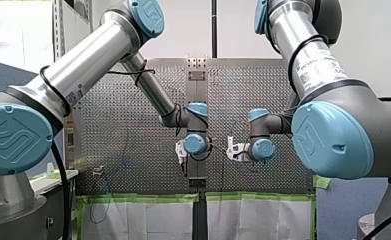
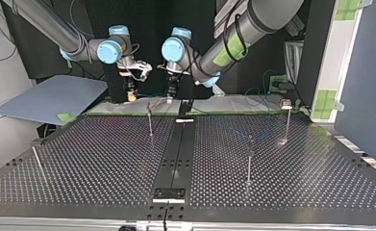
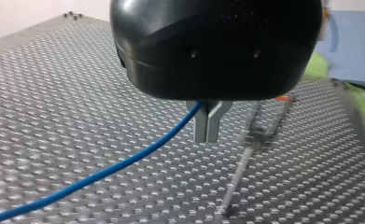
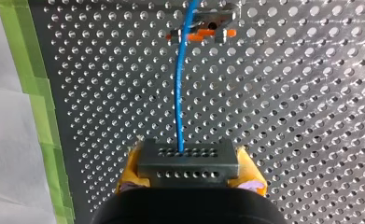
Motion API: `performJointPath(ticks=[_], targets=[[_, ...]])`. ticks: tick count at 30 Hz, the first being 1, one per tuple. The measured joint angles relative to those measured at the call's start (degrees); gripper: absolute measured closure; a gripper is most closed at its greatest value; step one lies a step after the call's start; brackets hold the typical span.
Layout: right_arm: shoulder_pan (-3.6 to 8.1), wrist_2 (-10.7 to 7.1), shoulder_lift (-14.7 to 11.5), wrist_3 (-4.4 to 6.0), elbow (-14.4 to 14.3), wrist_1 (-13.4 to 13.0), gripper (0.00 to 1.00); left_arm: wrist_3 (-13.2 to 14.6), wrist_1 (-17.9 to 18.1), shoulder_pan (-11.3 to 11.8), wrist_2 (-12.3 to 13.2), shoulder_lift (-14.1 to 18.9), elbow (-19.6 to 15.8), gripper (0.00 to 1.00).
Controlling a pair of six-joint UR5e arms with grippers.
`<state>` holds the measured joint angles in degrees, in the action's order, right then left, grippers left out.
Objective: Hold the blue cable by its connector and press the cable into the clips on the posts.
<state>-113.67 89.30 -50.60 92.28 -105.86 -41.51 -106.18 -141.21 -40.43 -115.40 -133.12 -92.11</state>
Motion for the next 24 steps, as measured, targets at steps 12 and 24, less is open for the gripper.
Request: performJointPath(ticks=[12, 24], targets=[[2.35, -3.04, 2.20, 0.19, -0.02, -4.04, 1.00, -1.43, 0.31, -1.63, -0.61, -4.33, 0.00, 1.00], [5.38, -8.19, 3.23, 0.82, -0.01, -7.14, 1.00, -2.60, 0.79, -2.49, -1.25, -5.68, 0.01, 1.00]])
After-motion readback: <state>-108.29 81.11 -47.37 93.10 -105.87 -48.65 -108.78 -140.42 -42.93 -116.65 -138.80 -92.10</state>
